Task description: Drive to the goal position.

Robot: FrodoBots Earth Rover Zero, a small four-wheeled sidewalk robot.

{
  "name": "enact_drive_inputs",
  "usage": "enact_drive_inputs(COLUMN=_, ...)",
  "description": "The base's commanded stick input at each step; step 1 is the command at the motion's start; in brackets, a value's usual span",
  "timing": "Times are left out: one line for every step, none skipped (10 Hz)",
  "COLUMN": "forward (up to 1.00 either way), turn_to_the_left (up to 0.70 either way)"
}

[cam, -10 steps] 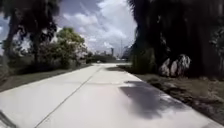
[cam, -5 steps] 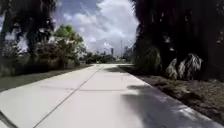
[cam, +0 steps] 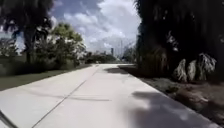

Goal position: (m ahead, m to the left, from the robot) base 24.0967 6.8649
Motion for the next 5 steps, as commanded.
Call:
enact_drive_inputs(forward=0.84, turn_to_the_left=0.00)
enact_drive_inputs(forward=0.84, turn_to_the_left=0.00)
enact_drive_inputs(forward=0.84, turn_to_the_left=0.00)
enact_drive_inputs(forward=0.84, turn_to_the_left=0.00)
enact_drive_inputs(forward=0.84, turn_to_the_left=0.00)
